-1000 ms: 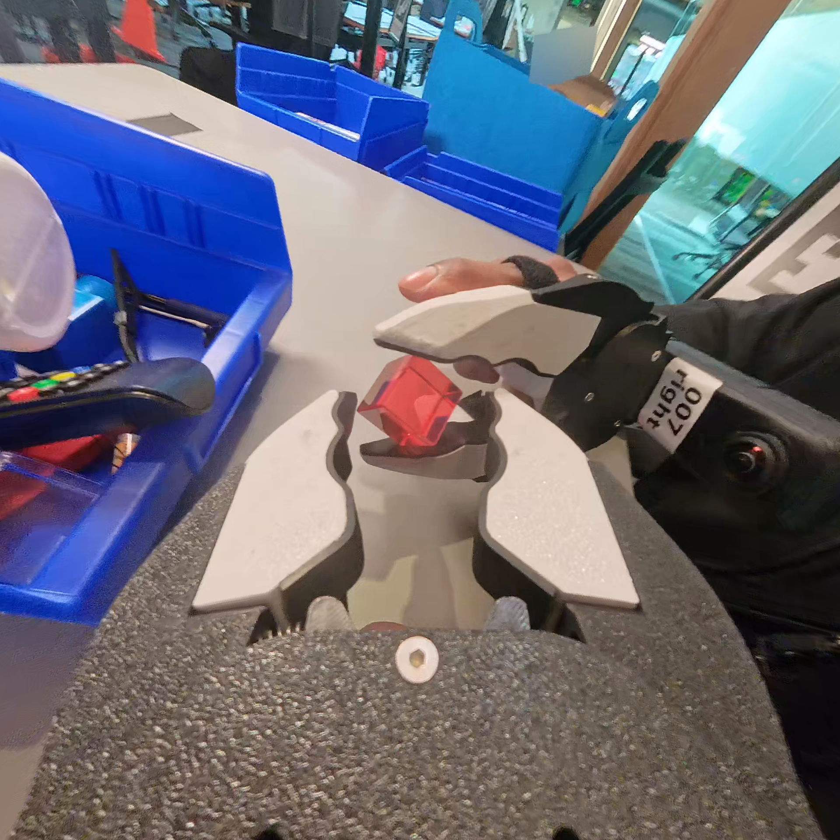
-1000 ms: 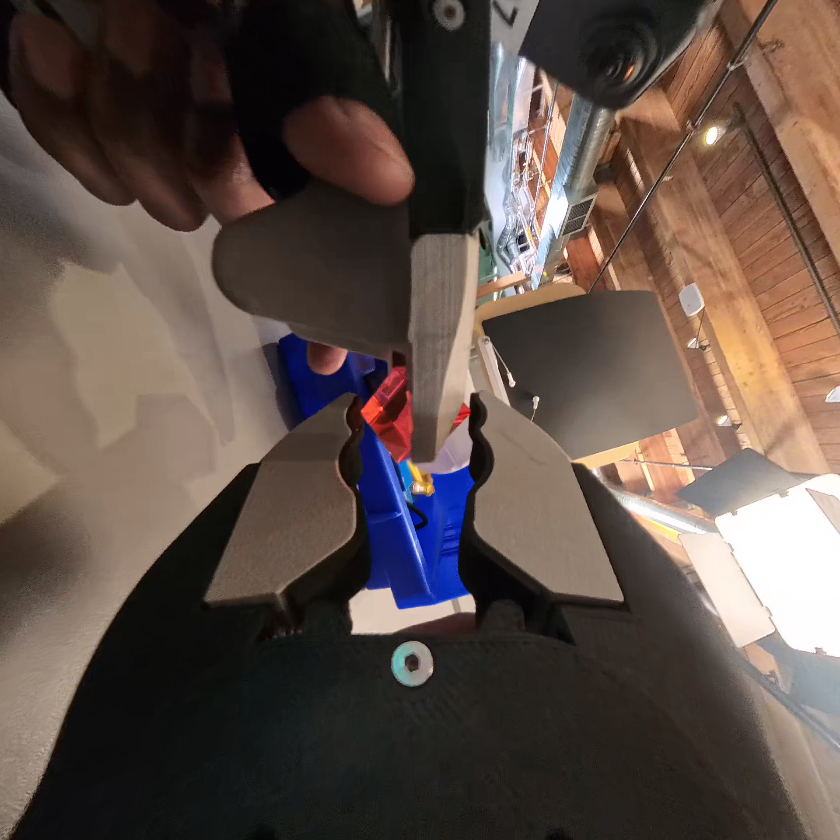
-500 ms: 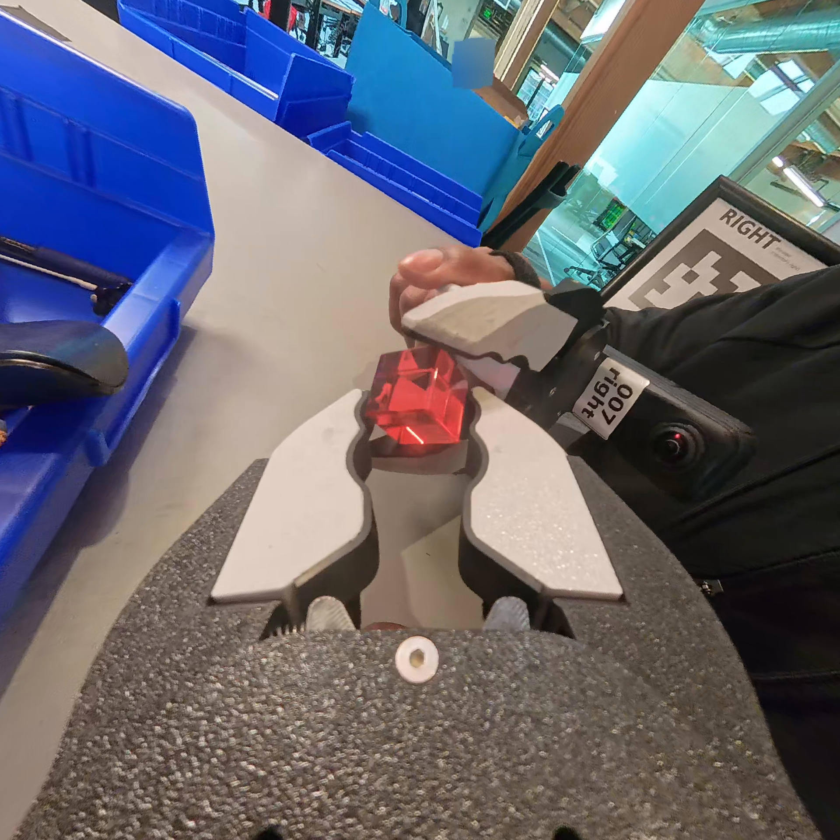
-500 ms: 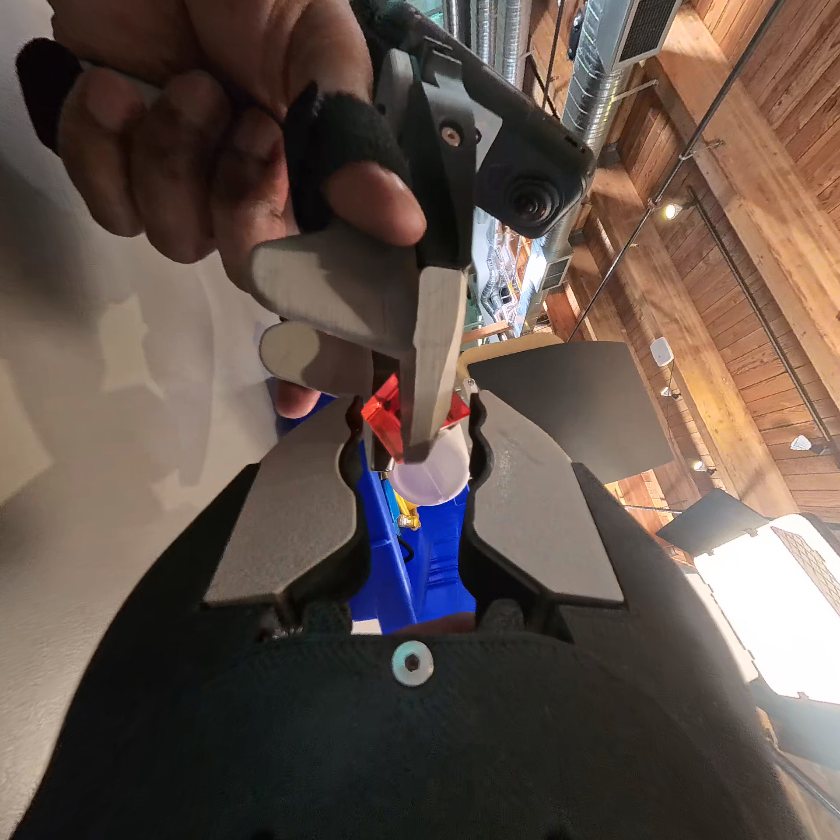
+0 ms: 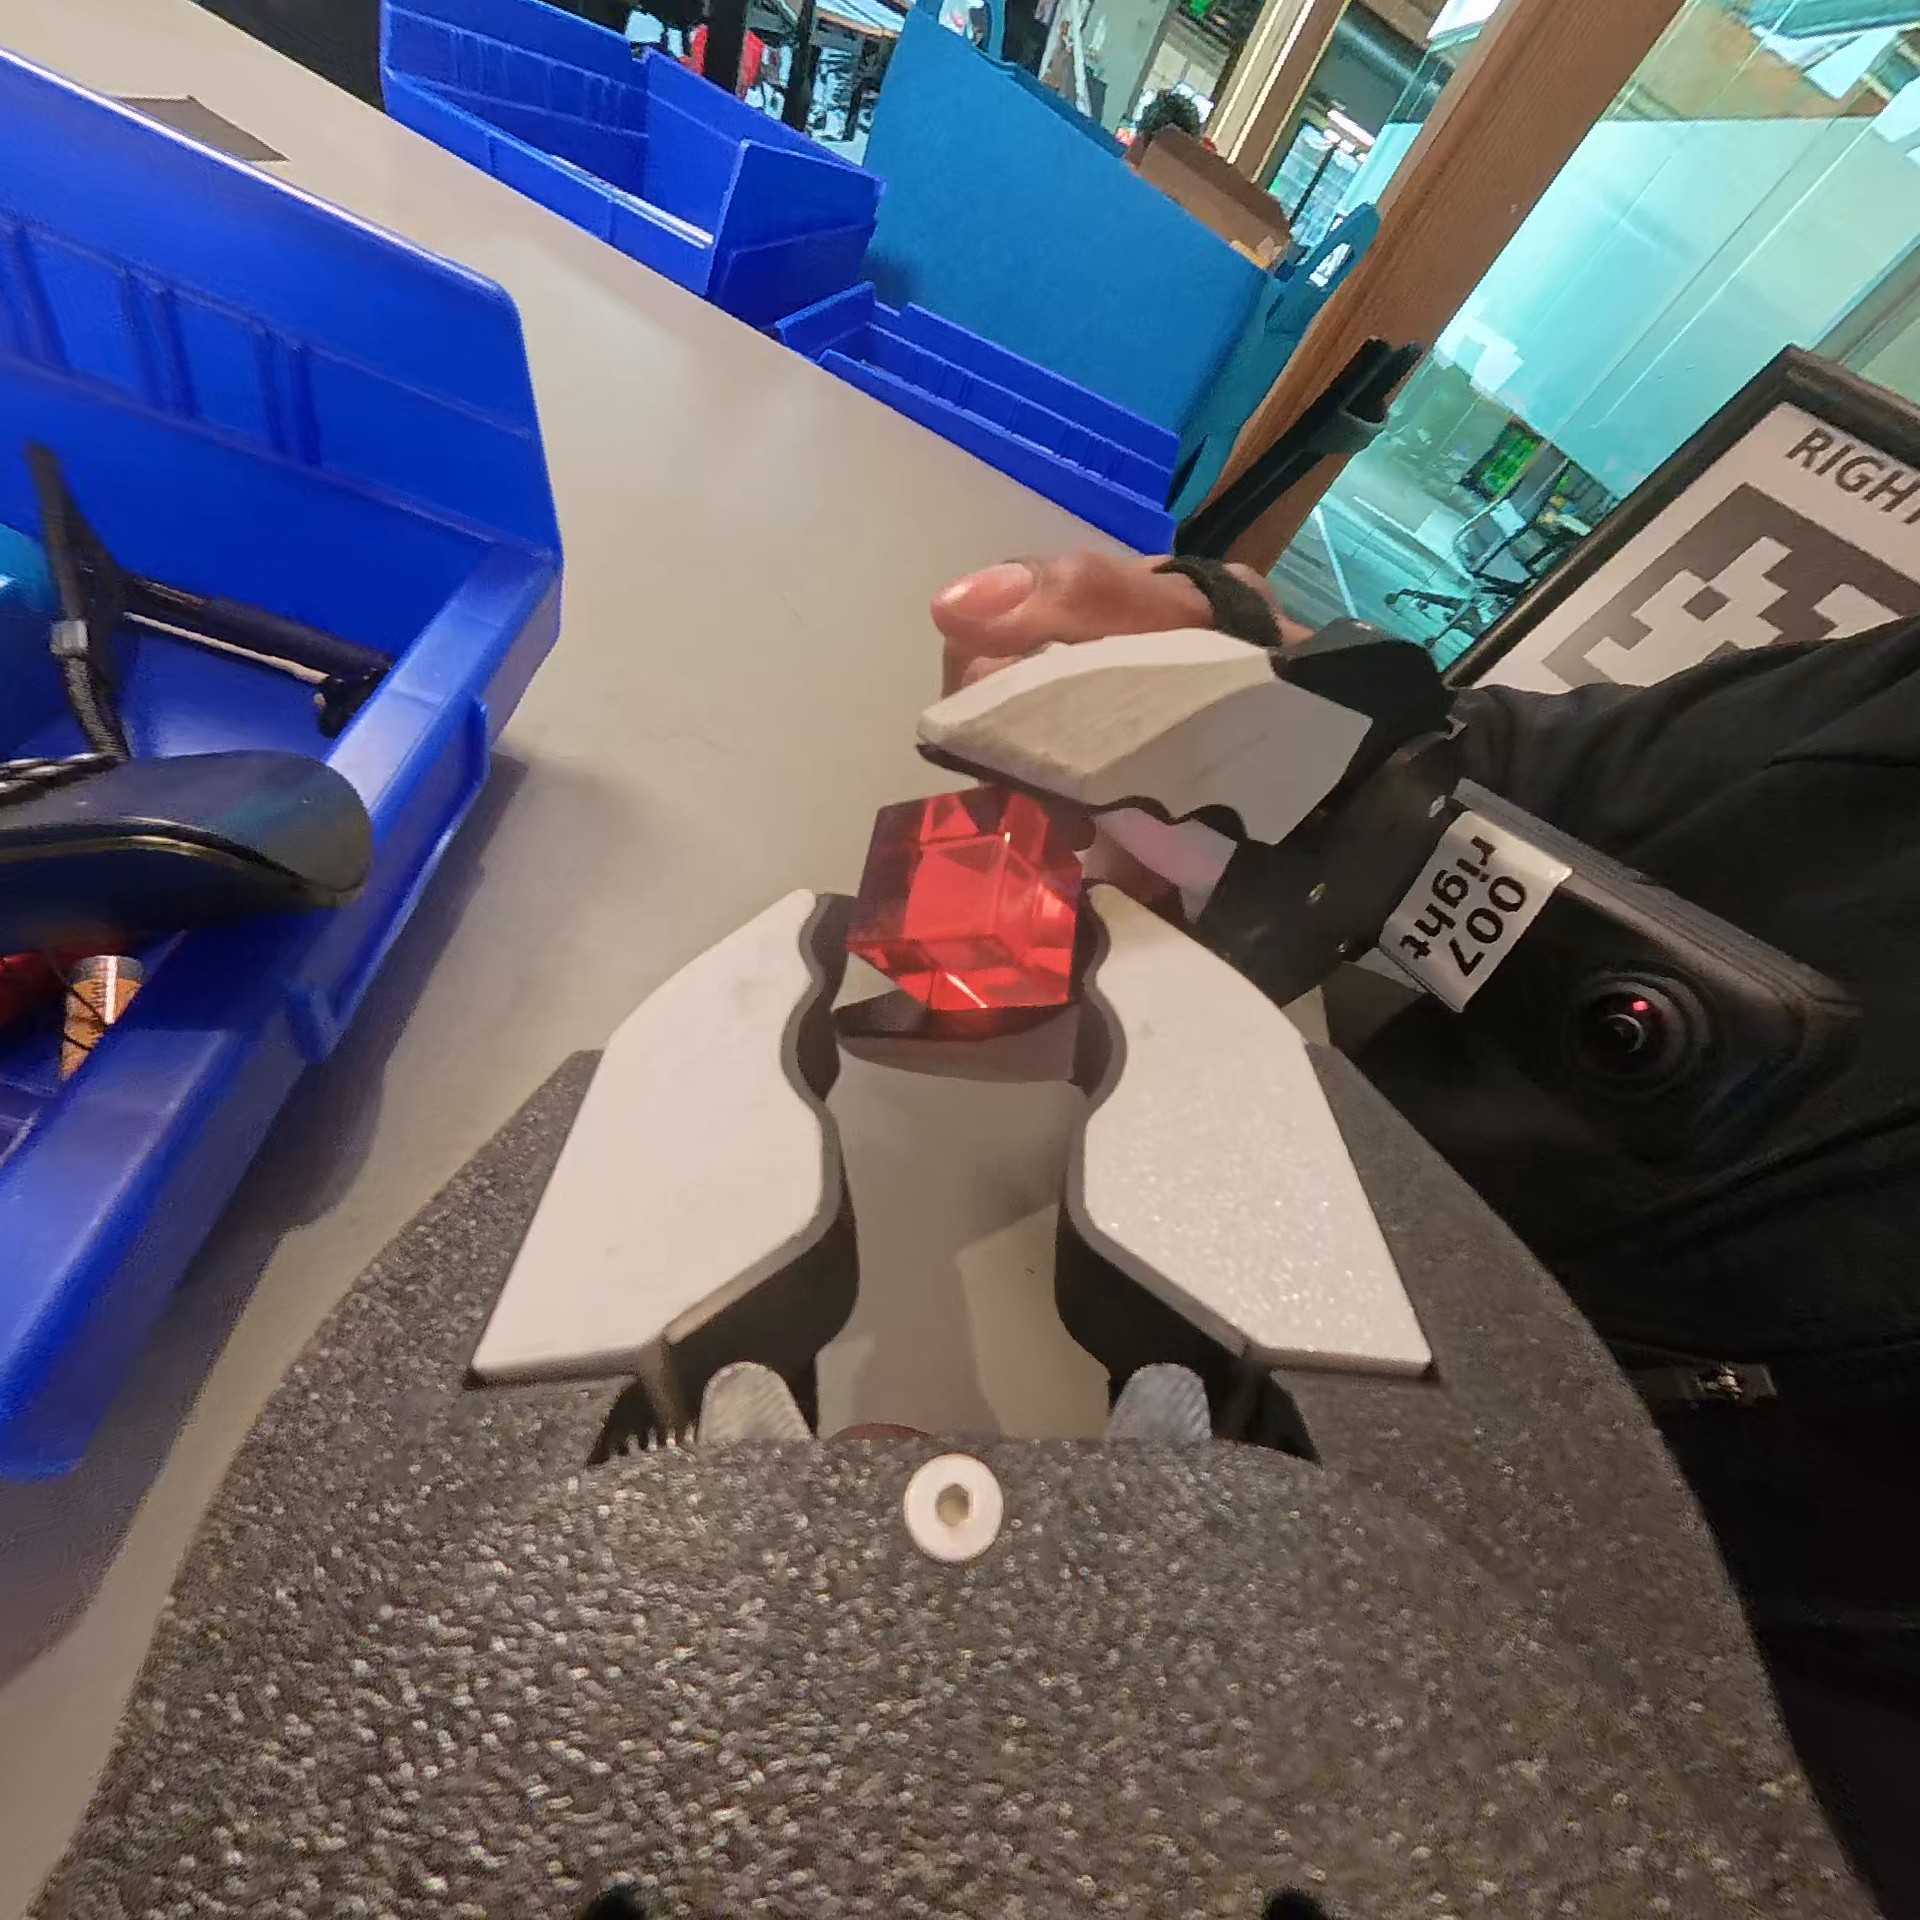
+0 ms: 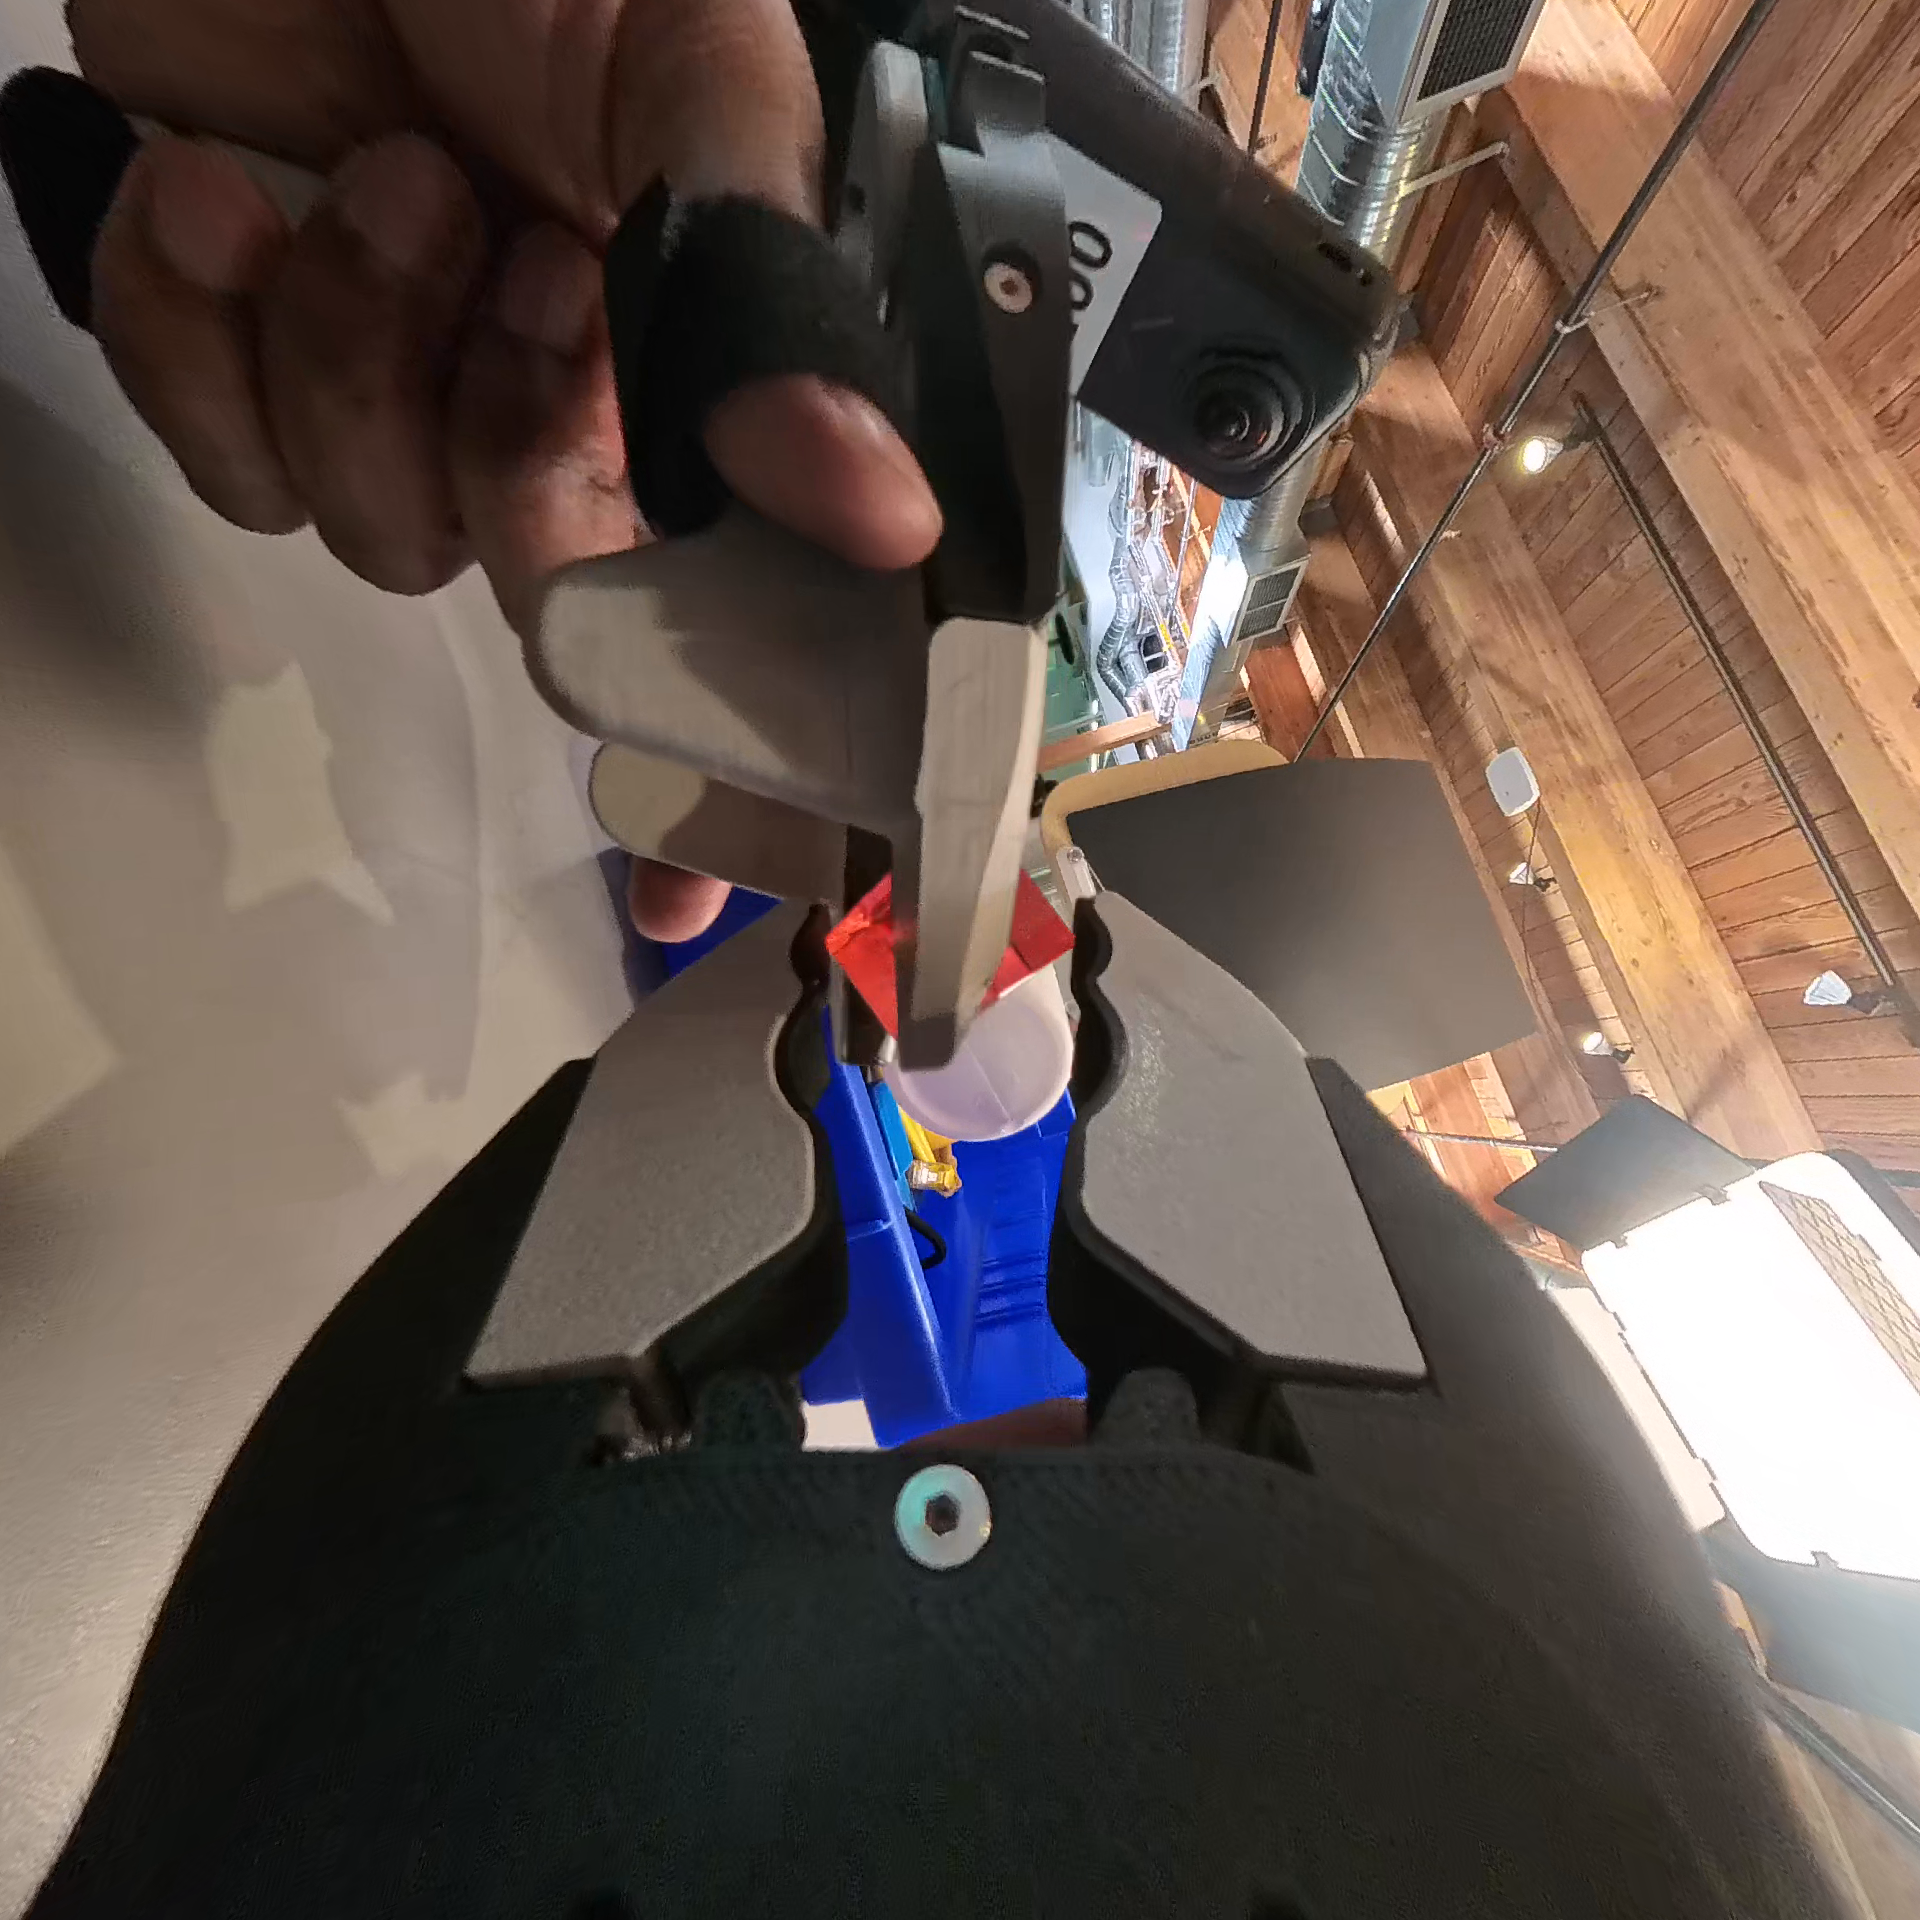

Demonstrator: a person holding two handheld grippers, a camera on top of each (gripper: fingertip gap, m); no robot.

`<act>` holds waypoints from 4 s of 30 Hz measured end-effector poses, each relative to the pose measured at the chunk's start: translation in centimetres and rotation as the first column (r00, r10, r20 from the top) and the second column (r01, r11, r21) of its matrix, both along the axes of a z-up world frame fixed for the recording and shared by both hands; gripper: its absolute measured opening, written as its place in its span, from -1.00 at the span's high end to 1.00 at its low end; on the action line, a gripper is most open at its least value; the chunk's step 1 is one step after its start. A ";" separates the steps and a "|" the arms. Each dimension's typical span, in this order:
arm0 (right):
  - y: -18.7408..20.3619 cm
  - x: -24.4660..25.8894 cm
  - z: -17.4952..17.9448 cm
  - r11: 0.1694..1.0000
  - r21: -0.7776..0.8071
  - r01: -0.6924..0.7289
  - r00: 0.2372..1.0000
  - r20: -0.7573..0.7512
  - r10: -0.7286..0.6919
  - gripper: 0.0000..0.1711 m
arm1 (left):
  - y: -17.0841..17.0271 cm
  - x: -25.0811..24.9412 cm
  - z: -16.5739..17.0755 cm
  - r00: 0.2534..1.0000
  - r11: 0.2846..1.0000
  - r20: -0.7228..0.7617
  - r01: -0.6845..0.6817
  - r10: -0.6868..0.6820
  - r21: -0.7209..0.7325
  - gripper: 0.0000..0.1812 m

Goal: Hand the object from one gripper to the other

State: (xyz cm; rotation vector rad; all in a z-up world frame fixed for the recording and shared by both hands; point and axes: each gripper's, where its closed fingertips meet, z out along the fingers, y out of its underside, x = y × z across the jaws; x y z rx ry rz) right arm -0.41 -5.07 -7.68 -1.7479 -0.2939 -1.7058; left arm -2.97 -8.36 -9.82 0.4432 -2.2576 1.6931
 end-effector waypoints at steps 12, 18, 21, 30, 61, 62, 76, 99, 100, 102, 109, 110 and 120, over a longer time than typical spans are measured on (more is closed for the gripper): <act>0.1 0.2 -0.3 1.000 0.003 -0.001 1.000 -0.017 0.001 0.47 | -0.1 0.3 0.0 0.993 0.999 0.106 -0.047 0.045 0.012 0.59; -0.3 0.4 -0.2 0.996 0.092 -0.020 0.993 -0.112 0.030 0.53 | 0.5 2.2 0.4 0.950 0.987 0.274 -0.158 0.150 0.008 0.60; -0.5 0.6 -0.7 0.985 0.170 -0.035 0.961 -0.264 0.080 0.52 | 1.4 3.9 1.1 0.860 0.967 0.458 -0.256 0.227 0.003 0.60; -0.4 0.4 -1.6 0.838 0.542 0.069 0.513 -0.739 0.436 0.46 | 2.2 5.4 1.3 0.397 0.910 0.905 -0.414 0.152 0.029 0.60; -3.5 2.9 -1.4 0.937 0.319 0.143 0.807 -0.586 0.077 0.68 | 1.8 3.9 0.0 0.921 0.989 0.370 -0.143 0.118 0.039 0.48; -3.3 2.8 -1.6 0.954 0.271 0.129 0.839 -0.542 0.040 0.67 | 1.8 3.7 0.1 0.949 0.992 0.295 -0.125 0.113 0.024 0.47; -0.8 0.9 -2.1 0.995 0.097 -0.007 0.950 -0.310 0.037 0.68 | 0.6 2.5 -0.7 0.989 0.993 0.089 -0.121 0.122 -0.011 0.68; -0.6 1.6 1.2 0.936 0.351 -0.028 0.964 -0.237 0.118 0.67 | -0.2 2.3 2.6 0.987 0.934 -0.144 -0.114 0.068 -0.340 0.67; -0.7 1.7 1.2 0.939 0.342 -0.022 0.968 -0.227 0.106 0.68 | -0.1 2.4 2.7 0.991 0.935 -0.108 -0.113 0.081 -0.337 0.65; -1.0 2.0 1.1 0.950 0.311 -0.006 0.976 -0.205 0.073 0.67 | 0.2 2.7 2.8 0.993 0.937 -0.028 -0.120 0.118 -0.327 0.56; -1.6 1.9 1.0 0.973 0.232 -0.016 0.994 -0.101 0.041 0.68 | 0.1 3.1 2.4 0.991 0.954 0.032 -0.116 0.130 -0.275 0.51; -1.5 1.8 1.0 0.975 0.223 -0.028 0.995 -0.088 0.049 0.68 | 0.0 2.9 2.3 0.993 0.958 0.029 -0.101 0.113 -0.269 0.55; -1.2 2.9 -0.1 0.894 0.446 -0.051 0.884 -0.396 0.248 0.55 | 1.1 3.9 2.4 0.750 0.965 0.607 -0.190 0.261 -0.181 0.68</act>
